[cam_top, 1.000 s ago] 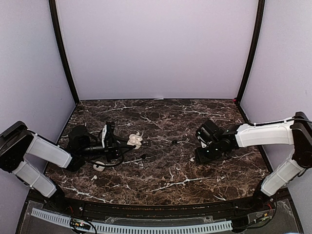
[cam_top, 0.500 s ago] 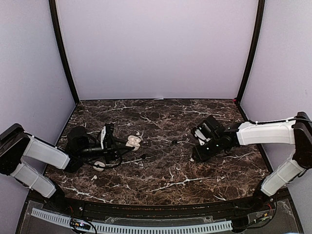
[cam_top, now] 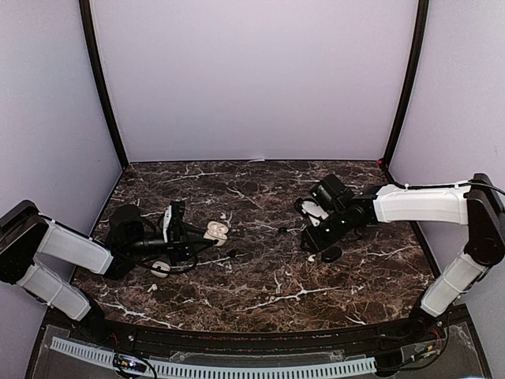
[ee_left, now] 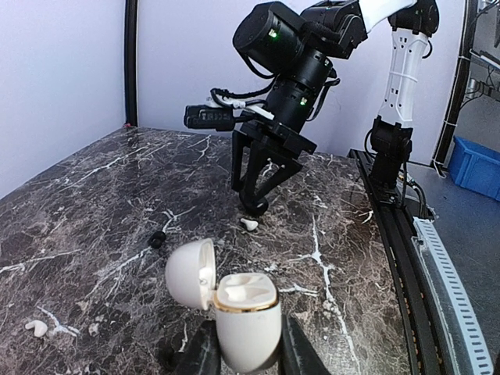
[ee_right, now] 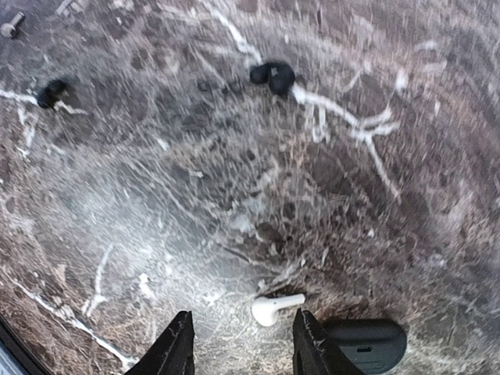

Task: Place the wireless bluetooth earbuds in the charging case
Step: Pick up the left earbud from the center of the board.

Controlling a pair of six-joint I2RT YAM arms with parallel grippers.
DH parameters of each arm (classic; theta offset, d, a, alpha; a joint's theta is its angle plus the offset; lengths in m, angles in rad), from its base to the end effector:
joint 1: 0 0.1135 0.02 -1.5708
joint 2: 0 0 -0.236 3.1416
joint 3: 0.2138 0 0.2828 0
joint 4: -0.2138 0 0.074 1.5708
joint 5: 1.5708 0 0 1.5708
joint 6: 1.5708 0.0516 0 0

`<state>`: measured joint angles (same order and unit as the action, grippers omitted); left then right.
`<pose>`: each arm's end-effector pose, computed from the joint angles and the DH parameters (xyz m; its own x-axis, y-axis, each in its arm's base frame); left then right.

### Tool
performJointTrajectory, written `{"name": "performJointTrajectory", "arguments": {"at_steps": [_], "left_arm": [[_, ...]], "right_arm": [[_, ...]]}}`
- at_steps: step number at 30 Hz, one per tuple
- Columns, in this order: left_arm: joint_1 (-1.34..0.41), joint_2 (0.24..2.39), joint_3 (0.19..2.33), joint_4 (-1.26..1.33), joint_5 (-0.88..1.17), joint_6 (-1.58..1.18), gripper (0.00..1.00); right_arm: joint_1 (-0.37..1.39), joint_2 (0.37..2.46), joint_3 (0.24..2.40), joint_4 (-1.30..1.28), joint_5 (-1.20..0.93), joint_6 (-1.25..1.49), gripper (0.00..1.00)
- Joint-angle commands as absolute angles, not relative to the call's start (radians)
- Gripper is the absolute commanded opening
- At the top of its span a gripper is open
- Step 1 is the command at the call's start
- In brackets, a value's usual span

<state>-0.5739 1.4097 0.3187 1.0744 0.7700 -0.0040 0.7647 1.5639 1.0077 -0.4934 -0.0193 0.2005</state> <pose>0.2106 -0.1789 0.1271 -0.0178 0.0081 -0.9998 0.9742 0.2250 -0.0156 0.2499 0.2412 0.1456 -0.7525 -0.4460 -0.4846 -0.5605 0.8201 0.1156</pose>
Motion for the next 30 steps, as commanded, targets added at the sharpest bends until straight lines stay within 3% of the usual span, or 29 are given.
{"name": "performJointTrajectory", "arguments": {"at_steps": [1, 30], "left_arm": [[-0.570, 1.399, 0.308, 1.081, 0.784, 0.001, 0.17], [-0.571, 1.399, 0.316, 1.065, 0.761, 0.009, 0.17]], "right_arm": [[0.777, 1.577, 1.002, -0.531, -0.027, 0.238, 0.42], [0.871, 1.678, 1.057, -0.671, 0.213, 0.321, 0.40]]}}
